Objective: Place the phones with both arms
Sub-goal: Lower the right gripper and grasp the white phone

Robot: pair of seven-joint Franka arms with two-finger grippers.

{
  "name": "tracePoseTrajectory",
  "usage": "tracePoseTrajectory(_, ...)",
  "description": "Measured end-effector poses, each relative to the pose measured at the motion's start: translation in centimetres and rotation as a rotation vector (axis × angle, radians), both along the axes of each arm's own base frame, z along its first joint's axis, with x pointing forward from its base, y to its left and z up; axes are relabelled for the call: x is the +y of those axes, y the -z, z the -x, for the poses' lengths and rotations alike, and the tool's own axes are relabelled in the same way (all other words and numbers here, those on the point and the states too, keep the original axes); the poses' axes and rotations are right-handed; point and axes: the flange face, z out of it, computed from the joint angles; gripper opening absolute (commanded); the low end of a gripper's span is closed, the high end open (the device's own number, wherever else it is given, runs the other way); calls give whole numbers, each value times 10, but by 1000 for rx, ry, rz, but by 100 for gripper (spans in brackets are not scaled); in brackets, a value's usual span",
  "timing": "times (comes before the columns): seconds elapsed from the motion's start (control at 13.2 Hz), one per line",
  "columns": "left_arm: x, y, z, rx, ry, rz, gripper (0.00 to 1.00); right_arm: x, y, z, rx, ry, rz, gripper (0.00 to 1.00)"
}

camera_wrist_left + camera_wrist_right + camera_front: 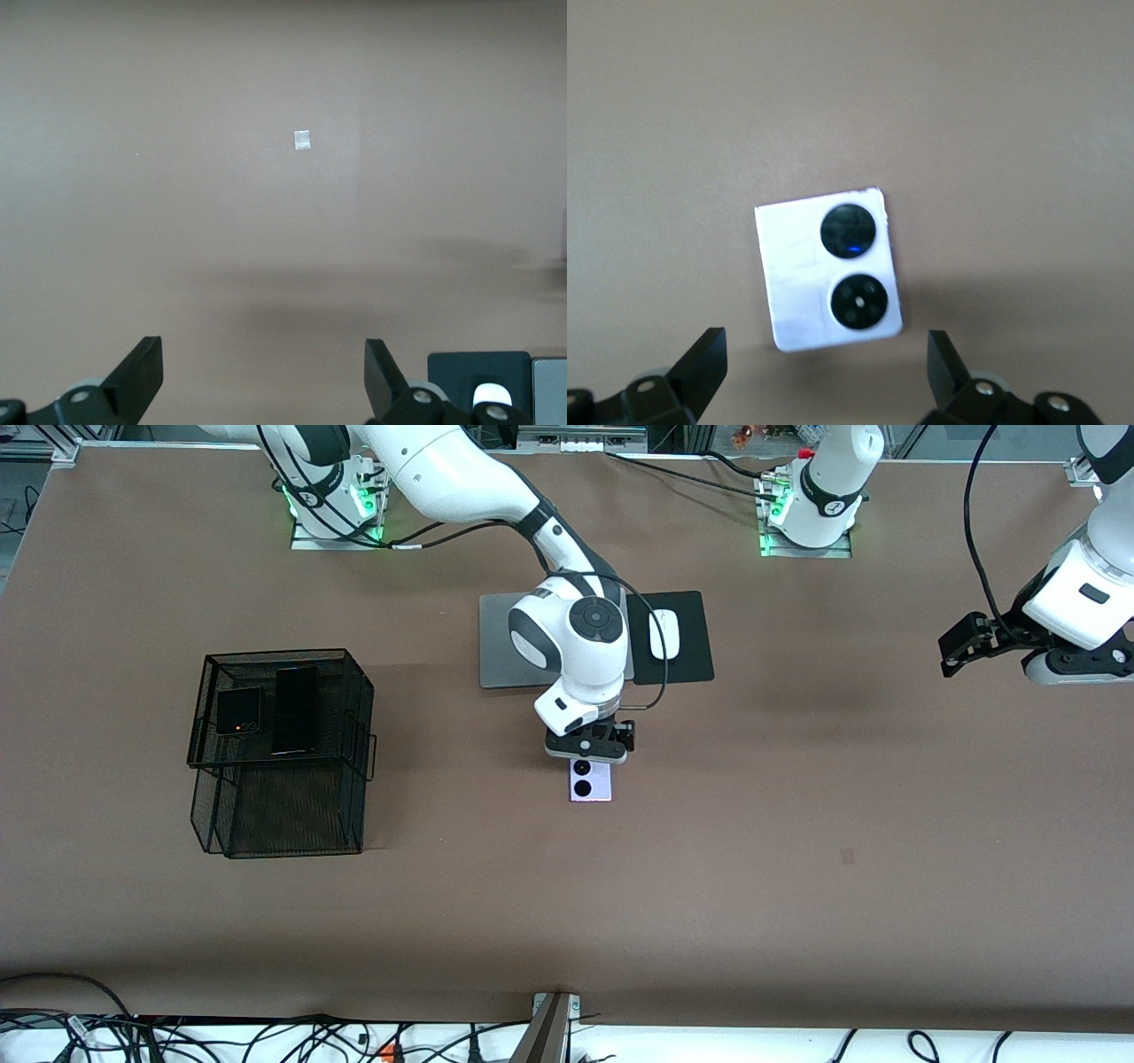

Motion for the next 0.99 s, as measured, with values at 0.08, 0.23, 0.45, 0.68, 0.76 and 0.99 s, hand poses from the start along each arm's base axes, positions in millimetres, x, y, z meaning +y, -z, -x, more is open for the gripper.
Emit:
tracePoseTrajectory(0.08,2,0,-3,-4,-11,1,100,0,6,-2,-16,-9,-11,100)
tracePoseTrajectory(0.23,6,-1,-6,-7,-23,1,100,0,20,-3,-34,-21,-20,100)
tracePoseTrajectory(0.45,7,-3,-8,-12,-25,2,100,-2,40,-4,-63,-52,8,100)
tracePoseTrajectory(0.68,1,-3,-7,-5,-17,1,100,-3,48,-5,-74,-61,11,100)
tracePoseTrajectory(0.76,0,-3,-6,-2,-16,1,100,-3,49,-4,-73,-61,12,100)
tracePoseTrajectory(0.99,1,-3,-6,1,-17,1,100,-3,60,-2,-69,-67,21,100)
